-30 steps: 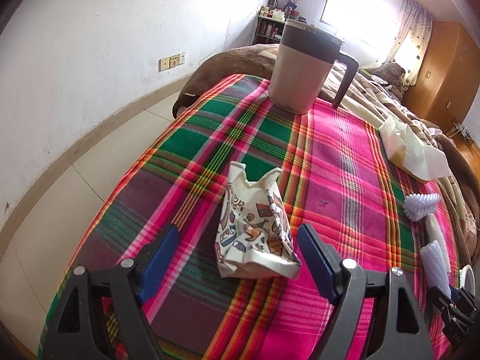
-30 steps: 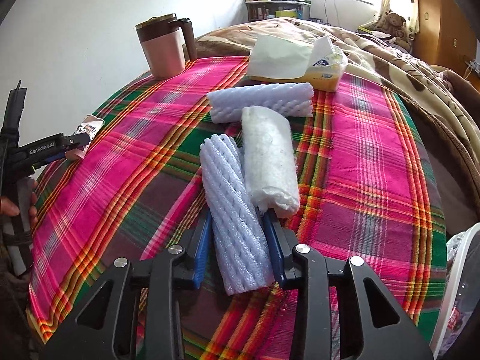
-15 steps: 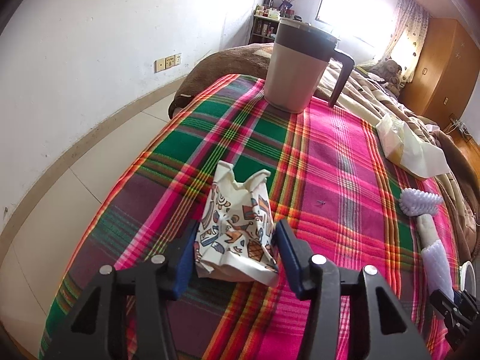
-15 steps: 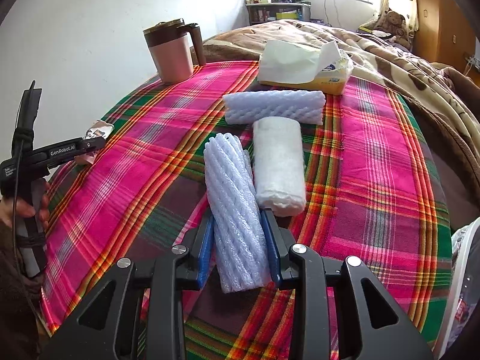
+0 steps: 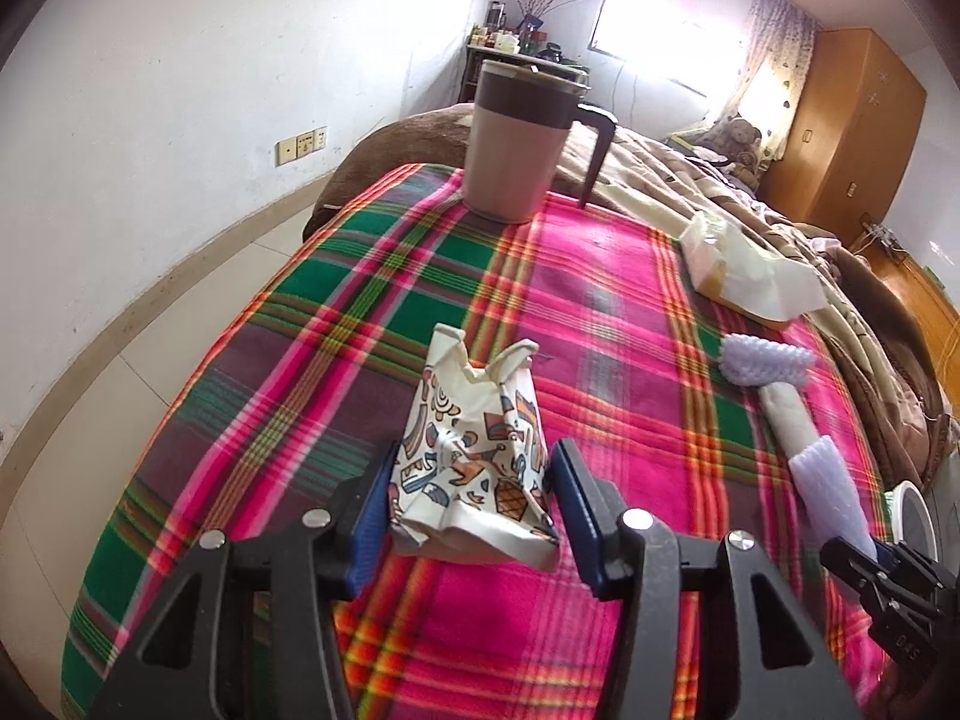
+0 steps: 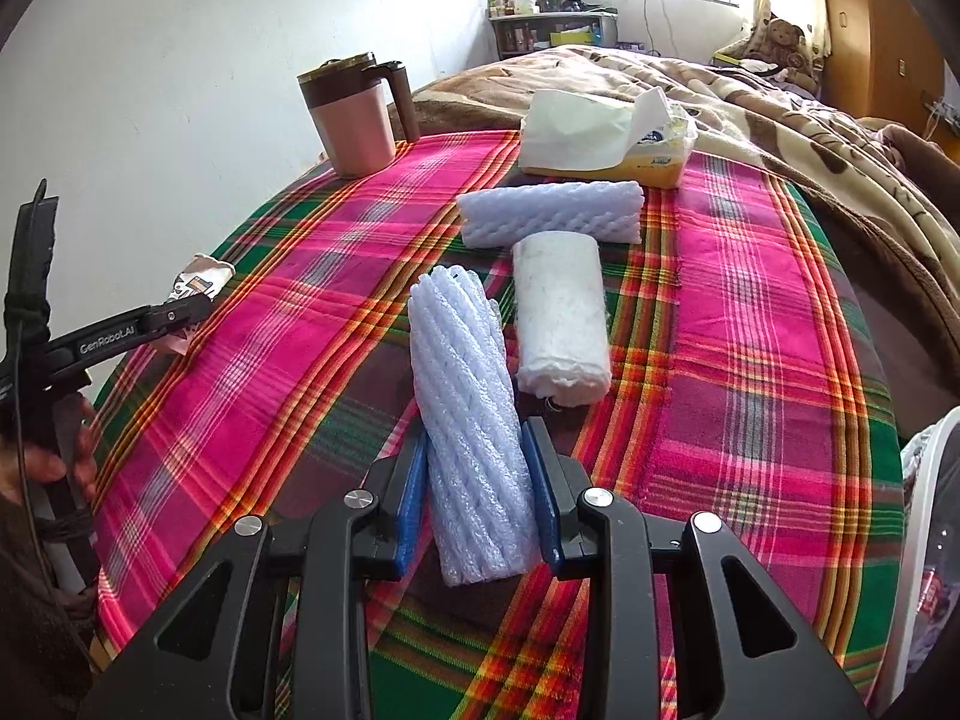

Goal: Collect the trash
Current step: 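Grasp the patterned paper wrapper with the left tool while the right tool grasps a white mesh sleeve, then carry the wrapper and mesh sleeve over the bin and open both tools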

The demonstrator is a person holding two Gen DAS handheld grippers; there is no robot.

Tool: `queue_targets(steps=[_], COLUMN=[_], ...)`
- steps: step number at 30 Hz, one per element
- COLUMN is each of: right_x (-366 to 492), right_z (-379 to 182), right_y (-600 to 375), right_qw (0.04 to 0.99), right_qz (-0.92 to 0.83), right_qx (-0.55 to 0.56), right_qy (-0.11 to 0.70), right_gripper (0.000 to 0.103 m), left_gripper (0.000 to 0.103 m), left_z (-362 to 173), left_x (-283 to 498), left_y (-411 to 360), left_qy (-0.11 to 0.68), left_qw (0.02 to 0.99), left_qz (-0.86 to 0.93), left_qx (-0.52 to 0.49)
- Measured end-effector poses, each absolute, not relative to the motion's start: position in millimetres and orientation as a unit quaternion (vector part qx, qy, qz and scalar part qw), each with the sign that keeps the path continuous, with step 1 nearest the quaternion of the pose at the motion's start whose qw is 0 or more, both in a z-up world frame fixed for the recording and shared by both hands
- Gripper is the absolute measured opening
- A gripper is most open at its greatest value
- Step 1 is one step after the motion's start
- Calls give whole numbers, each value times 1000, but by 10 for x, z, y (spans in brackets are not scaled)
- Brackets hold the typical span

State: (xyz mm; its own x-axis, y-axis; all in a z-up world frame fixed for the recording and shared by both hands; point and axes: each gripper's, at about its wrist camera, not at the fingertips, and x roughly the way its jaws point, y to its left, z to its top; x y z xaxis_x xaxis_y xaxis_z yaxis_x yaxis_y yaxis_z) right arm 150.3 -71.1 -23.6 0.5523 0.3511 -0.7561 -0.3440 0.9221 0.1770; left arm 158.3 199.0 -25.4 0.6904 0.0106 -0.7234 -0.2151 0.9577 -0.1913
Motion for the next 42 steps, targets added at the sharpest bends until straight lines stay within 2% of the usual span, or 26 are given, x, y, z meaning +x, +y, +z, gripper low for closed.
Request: queue_targets(steps=[20, 42], right_x=[1269, 925], right_z=[-13, 224], right_y=[-1117, -2193], right_qw=[899, 928], right_qz=[176, 73], right_qx=[44, 92], right_qy=[398, 353], right_gripper=[32, 32], left_gripper=[53, 53], left_z=[162, 472], left_x=[1225, 1044], left_y=[1083, -435], left_qy=[357, 321], left_qw=[930, 935], left_qz=[-26, -150], left_qx=[-87, -5])
